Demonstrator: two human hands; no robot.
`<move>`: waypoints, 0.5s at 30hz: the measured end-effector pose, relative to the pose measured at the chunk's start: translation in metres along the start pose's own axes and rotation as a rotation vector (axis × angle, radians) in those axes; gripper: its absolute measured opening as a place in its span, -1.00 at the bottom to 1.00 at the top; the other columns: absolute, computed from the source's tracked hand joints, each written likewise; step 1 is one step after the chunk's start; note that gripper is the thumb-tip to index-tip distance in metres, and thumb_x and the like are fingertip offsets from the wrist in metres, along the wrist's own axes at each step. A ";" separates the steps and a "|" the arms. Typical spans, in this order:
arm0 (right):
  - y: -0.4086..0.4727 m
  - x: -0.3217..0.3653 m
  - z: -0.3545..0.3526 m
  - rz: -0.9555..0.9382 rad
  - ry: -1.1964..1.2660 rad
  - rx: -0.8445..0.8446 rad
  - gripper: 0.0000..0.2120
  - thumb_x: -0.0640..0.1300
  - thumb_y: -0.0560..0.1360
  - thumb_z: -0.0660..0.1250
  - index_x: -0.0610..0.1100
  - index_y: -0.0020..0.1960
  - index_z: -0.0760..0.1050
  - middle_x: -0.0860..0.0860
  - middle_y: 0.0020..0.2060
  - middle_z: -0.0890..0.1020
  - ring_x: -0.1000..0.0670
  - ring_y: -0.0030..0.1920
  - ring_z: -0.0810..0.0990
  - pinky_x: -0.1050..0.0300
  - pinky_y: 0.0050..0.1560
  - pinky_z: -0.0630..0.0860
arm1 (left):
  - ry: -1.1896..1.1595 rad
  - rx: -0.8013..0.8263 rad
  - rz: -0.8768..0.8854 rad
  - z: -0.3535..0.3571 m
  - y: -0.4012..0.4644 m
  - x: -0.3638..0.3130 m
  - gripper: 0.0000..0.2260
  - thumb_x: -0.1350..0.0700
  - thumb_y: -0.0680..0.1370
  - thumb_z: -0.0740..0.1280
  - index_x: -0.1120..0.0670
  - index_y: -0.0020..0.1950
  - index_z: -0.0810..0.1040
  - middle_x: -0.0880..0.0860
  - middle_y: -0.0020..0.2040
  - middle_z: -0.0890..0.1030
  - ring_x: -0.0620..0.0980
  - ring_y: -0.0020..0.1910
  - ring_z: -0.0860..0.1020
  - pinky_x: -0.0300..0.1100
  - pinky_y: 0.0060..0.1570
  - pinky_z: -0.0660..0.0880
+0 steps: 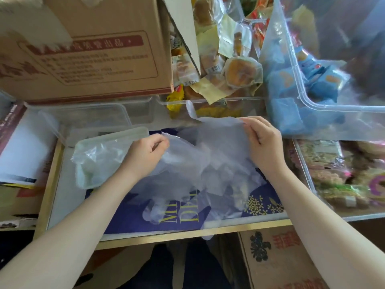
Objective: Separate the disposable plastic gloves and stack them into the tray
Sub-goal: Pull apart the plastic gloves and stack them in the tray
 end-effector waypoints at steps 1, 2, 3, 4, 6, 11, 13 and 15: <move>0.001 0.009 -0.003 -0.018 0.036 0.006 -0.78 -0.35 0.51 0.18 -0.27 0.00 0.60 0.00 -0.11 0.59 0.11 -0.11 0.54 0.35 -0.08 0.43 | -0.001 -0.041 0.003 -0.006 0.001 0.000 -0.84 0.12 0.59 0.21 0.06 -0.14 0.54 0.16 -0.25 0.56 0.11 -0.24 0.47 -0.24 -0.28 0.32; 0.003 0.019 -0.005 -0.034 0.066 0.038 -0.78 -0.38 0.50 0.17 -0.28 -0.03 0.59 0.05 -0.16 0.58 0.17 -0.16 0.53 0.35 -0.12 0.42 | -0.008 -0.085 0.004 -0.012 0.002 0.001 -0.83 0.14 0.60 0.20 0.06 -0.14 0.54 0.11 -0.24 0.57 0.09 -0.23 0.47 -0.23 -0.27 0.31; 0.004 0.028 -0.006 -0.056 0.082 0.087 -0.79 -0.38 0.48 0.17 -0.28 -0.05 0.58 0.11 -0.19 0.57 0.21 -0.19 0.52 0.34 -0.14 0.42 | -0.019 -0.131 -0.002 -0.019 0.003 0.002 -0.83 0.15 0.60 0.20 0.08 -0.12 0.55 0.09 -0.23 0.57 0.07 -0.21 0.48 -0.20 -0.28 0.29; 0.004 0.039 -0.007 -0.086 0.077 0.146 -0.81 -0.34 0.48 0.19 -0.25 -0.05 0.59 0.16 -0.22 0.56 0.22 -0.22 0.51 0.32 -0.16 0.43 | -0.032 -0.174 -0.015 -0.027 0.004 0.004 -0.82 0.15 0.60 0.19 0.11 -0.10 0.57 0.10 -0.21 0.58 0.07 -0.19 0.49 -0.18 -0.26 0.28; 0.002 0.064 -0.006 -0.149 0.046 0.298 -0.86 -0.16 0.49 0.28 -0.15 -0.12 0.61 0.25 -0.32 0.53 0.22 -0.34 0.47 0.29 -0.27 0.39 | -0.056 -0.228 -0.035 -0.040 0.010 0.010 -0.80 0.14 0.61 0.18 0.13 -0.07 0.58 0.12 -0.23 0.57 0.06 -0.22 0.49 -0.16 -0.25 0.29; -0.004 0.132 0.005 -0.061 0.268 0.830 -0.97 -0.18 0.41 0.45 -0.13 -0.19 0.67 0.30 -0.42 0.56 0.27 -0.39 0.52 0.44 -0.31 0.36 | -0.186 -0.207 -0.030 -0.059 0.024 0.007 -0.81 0.14 0.62 0.17 0.08 -0.14 0.52 0.10 -0.15 0.55 0.01 -0.12 0.45 -0.16 -0.09 0.33; -0.005 0.146 0.017 -0.020 0.288 0.855 -0.98 -0.21 0.41 0.45 -0.13 -0.17 0.67 0.23 -0.38 0.60 0.22 -0.34 0.55 0.39 -0.29 0.40 | -0.214 -0.169 0.023 -0.061 0.021 -0.005 -0.79 0.13 0.61 0.18 0.04 -0.15 0.55 0.04 -0.17 0.59 -0.04 -0.14 0.48 -0.18 -0.09 0.35; -0.005 0.152 0.031 0.023 0.336 0.687 -0.97 -0.18 0.42 0.44 -0.09 -0.19 0.65 0.12 -0.33 0.61 0.16 -0.31 0.52 0.29 -0.24 0.43 | -0.276 -0.109 0.076 -0.062 0.011 -0.018 -0.78 0.12 0.61 0.18 0.01 -0.16 0.57 -0.15 -0.31 0.58 -0.19 -0.26 0.47 -0.25 -0.20 0.36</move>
Point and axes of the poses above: each hand's wrist, its own y-axis towards the middle knuckle, its own z-axis out of the palm, x = y × z, the point moved 1 cm from there along y, towards the middle knuckle
